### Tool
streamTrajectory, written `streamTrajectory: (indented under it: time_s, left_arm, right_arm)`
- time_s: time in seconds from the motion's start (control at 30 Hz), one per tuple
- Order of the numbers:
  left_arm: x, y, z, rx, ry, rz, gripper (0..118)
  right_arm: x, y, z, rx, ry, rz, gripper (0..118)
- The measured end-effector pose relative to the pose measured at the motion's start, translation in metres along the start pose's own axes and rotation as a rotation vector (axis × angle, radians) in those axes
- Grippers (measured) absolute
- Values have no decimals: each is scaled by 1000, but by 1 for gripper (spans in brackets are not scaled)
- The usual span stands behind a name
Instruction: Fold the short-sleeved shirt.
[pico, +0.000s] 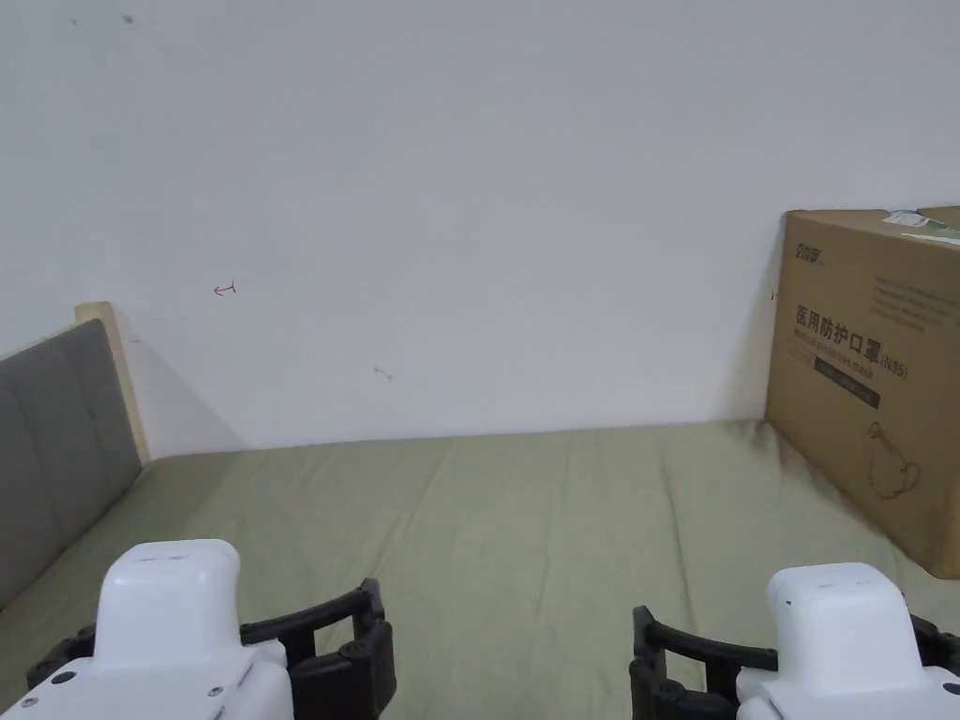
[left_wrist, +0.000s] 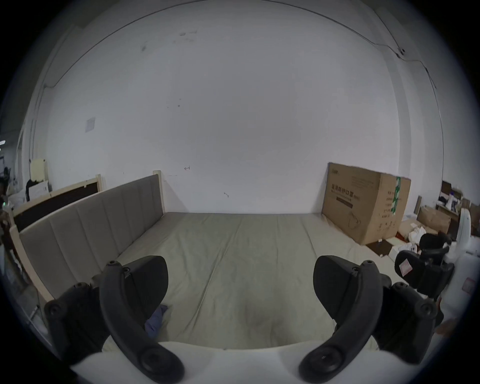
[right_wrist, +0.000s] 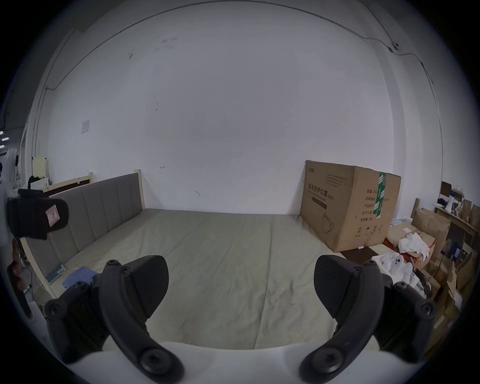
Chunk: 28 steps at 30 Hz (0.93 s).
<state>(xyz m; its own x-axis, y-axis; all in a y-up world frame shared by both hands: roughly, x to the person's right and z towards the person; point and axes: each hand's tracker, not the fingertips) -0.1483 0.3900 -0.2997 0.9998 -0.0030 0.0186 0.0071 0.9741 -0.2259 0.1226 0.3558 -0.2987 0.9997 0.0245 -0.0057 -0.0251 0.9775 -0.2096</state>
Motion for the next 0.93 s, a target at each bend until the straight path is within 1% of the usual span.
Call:
streamTrajectory:
  time_s: [0.1,0.17,0.2,0.27,0.33,0.37,0.47,0.57,0.67,0.93]
  left_arm:
    - [10,0,2,-69,13,-7,114]
    - [10,-1,1,-145,-50,33,114]
    - [11,-2,2,-139,-74,58,114]
    - [12,-2,2,-126,-69,61,114]
    - [17,1,1,-165,9,55,114]
    - [19,2,1,-165,33,39,114]
    - [19,-2,2,-77,31,-14,114]
    - [20,-3,5,-94,45,-28,114]
    - [17,-3,4,-95,28,-5,114]
    - [16,-2,-1,-98,59,26,114]
  right_arm:
    - [0,-1,-3,-11,-3,-13,113]
    - [-1,0,-6,-25,-17,-8,113]
    - [-2,0,-5,-27,-17,-6,113]
    - [-3,0,-5,-30,-21,-1,113]
    - [-2,0,-5,-34,-19,-3,113]
    - [-2,1,-5,-37,-21,-4,113]
    - [-2,1,-8,-47,-32,-2,113]
    - [0,1,-12,-67,-28,-18,113]
    - [0,0,-13,-81,-23,-29,113]
    - [1,0,-13,-88,-22,-22,113]
